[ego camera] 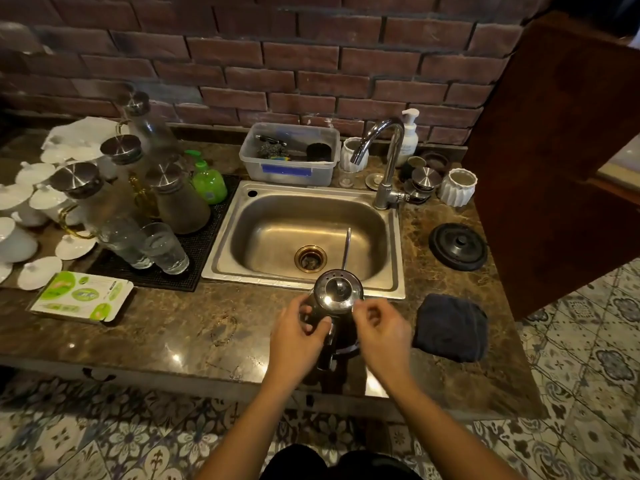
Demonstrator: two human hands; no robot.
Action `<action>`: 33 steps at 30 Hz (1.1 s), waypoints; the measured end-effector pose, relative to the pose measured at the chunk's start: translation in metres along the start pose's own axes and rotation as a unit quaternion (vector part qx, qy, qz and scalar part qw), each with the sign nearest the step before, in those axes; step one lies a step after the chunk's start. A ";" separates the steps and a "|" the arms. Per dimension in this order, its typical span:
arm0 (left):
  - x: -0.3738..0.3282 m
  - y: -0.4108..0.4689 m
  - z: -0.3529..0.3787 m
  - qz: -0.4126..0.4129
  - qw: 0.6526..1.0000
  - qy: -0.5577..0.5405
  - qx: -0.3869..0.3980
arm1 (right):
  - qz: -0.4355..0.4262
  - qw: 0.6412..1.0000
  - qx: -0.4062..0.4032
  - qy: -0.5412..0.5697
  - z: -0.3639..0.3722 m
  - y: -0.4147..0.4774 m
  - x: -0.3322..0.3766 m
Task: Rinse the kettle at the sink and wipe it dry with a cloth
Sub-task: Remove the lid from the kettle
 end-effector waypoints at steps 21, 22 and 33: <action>-0.018 -0.007 0.031 -0.030 0.990 -0.065 -0.120 | 0.001 0.942 0.242 -0.232 0.050 0.083 0.034; -0.018 -0.008 0.032 -0.027 0.988 -0.084 -0.123 | 0.025 0.951 0.250 -0.179 0.049 0.084 0.031; -0.012 -0.011 0.034 -0.040 0.985 -0.103 -0.133 | 0.166 0.928 0.242 0.229 -0.007 0.125 -0.006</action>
Point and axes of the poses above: each hand's wrist, its own y-axis towards the middle knuckle, its own z-axis out of the palm, x = y × z, the point moved 9 cm from there along y, towards the middle knuckle, and after that the axes turned 8 degrees about x, right-handed, at the moved point
